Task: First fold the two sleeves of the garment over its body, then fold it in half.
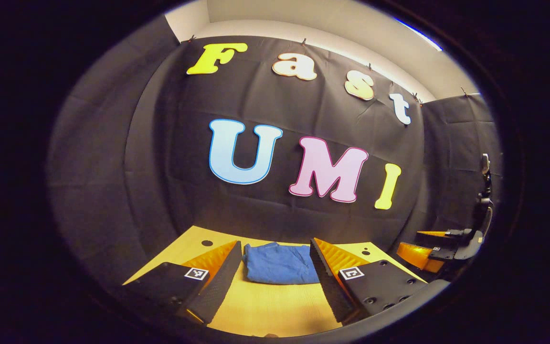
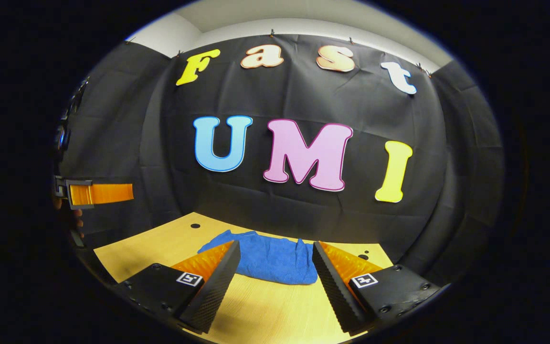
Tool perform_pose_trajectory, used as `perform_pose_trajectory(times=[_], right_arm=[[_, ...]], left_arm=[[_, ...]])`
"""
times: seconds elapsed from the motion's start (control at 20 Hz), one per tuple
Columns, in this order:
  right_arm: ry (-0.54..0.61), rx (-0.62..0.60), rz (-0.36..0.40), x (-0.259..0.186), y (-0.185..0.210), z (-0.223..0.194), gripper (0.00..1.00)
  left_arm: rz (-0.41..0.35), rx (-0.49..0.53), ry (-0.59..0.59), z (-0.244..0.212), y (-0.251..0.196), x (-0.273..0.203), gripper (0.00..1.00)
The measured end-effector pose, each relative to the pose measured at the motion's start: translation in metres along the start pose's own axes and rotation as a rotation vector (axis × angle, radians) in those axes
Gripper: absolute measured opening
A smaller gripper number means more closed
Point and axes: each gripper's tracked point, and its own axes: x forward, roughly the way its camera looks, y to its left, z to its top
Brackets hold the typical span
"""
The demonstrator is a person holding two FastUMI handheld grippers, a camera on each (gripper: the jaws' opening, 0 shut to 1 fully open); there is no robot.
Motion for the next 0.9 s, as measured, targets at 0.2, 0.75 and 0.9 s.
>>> perform_pose_trajectory(times=[0.2, 0.75, 0.9], right_arm=[[-0.05, 0.016, -0.014, -0.049, 0.021, 0.024, 0.96], [-0.14, 0.058, -0.074, -0.108, 0.029, 0.059, 0.94], [-0.145, 0.054, -0.084, -0.112, 0.027, 0.059, 0.94]], left_arm=[[0.003, 0.071, -0.051, 0.014, -0.002, -0.046, 0.82], [-0.066, 0.112, -0.109, 0.002, -0.04, -0.099, 0.81], [-0.1, 0.108, -0.102, -0.006, -0.049, -0.102, 0.81]])
